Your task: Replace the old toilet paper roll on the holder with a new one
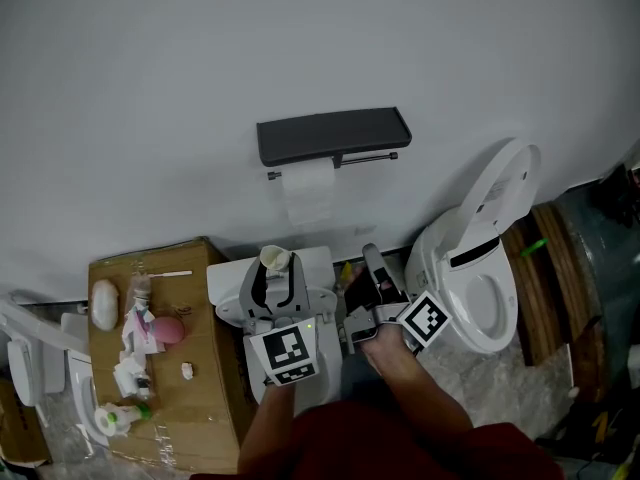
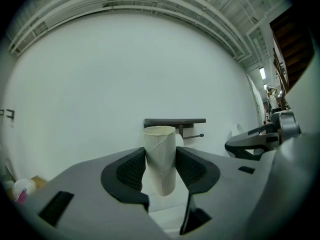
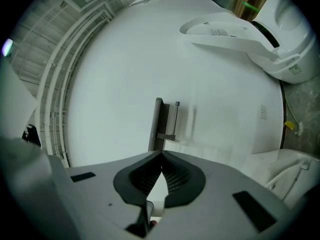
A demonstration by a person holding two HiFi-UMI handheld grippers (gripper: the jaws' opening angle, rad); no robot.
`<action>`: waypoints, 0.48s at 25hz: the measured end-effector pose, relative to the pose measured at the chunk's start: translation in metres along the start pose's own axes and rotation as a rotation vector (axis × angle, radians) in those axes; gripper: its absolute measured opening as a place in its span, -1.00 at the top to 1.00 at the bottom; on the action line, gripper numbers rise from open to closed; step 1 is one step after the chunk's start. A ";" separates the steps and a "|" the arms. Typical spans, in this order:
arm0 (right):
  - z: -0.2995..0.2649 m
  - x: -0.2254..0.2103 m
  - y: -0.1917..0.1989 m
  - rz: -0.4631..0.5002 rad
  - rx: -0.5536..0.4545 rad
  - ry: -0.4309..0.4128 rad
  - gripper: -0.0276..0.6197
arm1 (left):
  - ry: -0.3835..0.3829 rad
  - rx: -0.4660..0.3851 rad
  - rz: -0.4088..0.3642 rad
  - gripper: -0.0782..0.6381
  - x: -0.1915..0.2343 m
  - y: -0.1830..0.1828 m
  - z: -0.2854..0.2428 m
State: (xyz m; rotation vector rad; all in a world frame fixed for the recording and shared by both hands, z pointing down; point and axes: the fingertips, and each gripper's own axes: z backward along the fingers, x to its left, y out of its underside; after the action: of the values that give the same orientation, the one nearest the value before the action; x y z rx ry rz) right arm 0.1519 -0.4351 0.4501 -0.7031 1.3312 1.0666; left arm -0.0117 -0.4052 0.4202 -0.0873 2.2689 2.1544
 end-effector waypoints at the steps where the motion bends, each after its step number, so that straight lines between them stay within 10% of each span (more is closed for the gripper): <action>1: 0.000 0.000 -0.001 0.004 0.000 0.002 0.86 | 0.004 0.002 -0.004 0.22 -0.002 0.000 0.000; 12: 0.000 0.024 0.012 0.582 0.095 0.045 0.86 | 0.020 -0.014 -0.010 0.22 -0.005 -0.008 0.003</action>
State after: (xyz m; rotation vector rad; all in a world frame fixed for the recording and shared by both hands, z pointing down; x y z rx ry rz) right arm 0.1394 -0.4252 0.4289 -0.2667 1.6643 1.4364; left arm -0.0062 -0.4024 0.4124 -0.1206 2.2596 2.1741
